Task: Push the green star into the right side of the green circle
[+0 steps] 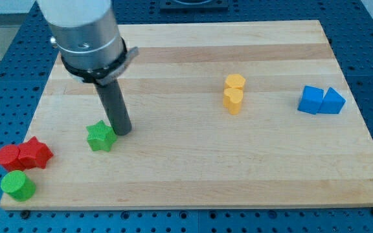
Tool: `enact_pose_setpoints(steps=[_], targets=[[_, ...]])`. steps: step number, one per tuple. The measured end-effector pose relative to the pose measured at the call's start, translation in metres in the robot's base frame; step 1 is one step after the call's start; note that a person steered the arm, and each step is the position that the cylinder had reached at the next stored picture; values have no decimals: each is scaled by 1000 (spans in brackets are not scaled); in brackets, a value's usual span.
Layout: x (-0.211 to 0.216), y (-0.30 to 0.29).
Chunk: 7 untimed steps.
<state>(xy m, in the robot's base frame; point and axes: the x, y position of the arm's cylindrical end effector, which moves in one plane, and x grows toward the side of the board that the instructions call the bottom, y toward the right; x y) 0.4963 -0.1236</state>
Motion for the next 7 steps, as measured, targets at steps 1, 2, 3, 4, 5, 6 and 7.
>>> enact_pose_setpoints(steps=[1, 2, 3, 4, 5, 6, 7], targets=[[-2, -1], [-45, -4], [-37, -48], [1, -55], [14, -14], [25, 11], [26, 28]])
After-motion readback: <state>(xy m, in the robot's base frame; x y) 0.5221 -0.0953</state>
